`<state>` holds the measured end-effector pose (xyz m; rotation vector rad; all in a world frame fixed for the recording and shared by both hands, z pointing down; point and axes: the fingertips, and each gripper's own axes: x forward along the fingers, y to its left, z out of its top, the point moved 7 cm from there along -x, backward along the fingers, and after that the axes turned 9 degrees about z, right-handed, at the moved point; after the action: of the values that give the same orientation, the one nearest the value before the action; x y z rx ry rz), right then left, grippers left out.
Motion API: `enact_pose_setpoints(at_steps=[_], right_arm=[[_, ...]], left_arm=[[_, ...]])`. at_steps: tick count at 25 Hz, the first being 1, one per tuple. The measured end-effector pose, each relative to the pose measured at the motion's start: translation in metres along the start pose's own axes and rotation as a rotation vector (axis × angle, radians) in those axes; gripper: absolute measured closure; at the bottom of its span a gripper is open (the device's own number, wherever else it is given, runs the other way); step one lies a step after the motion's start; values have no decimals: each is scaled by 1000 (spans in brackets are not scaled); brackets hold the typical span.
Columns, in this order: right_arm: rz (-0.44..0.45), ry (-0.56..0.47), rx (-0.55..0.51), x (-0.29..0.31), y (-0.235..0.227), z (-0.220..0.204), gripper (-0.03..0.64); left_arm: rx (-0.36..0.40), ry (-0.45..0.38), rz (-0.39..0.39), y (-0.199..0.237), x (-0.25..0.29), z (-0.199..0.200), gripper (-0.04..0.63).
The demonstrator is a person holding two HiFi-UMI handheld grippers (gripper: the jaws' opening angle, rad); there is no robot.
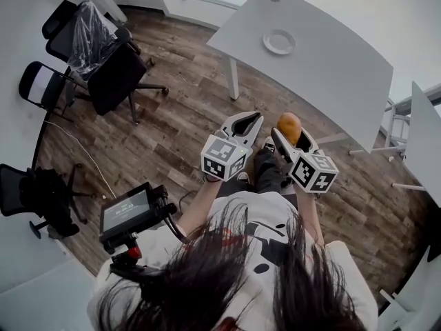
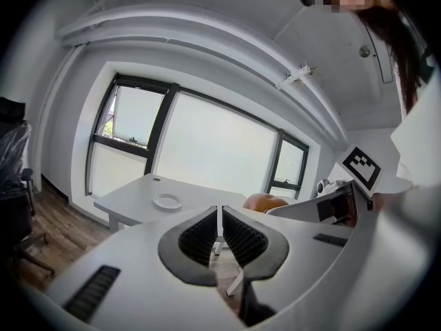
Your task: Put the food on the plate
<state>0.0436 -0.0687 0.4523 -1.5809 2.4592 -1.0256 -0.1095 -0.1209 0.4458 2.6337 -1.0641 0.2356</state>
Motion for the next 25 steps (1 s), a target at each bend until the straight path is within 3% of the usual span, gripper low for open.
enact_pose_setpoints(at_steps=[6, 11, 17, 25], right_arm=[[4, -3, 3, 23, -19, 21, 250], [24, 16, 15, 77, -62, 54, 250], [46, 3, 3, 87, -74, 82, 250], [73, 13, 30, 136, -142, 139, 250]], left_arm=[[-13, -6, 23, 20, 20, 7, 580], [-12, 12, 68, 57, 72, 18, 580], [-13, -15, 96, 63, 89, 41, 580], [9, 20, 110, 78, 178, 63, 580]])
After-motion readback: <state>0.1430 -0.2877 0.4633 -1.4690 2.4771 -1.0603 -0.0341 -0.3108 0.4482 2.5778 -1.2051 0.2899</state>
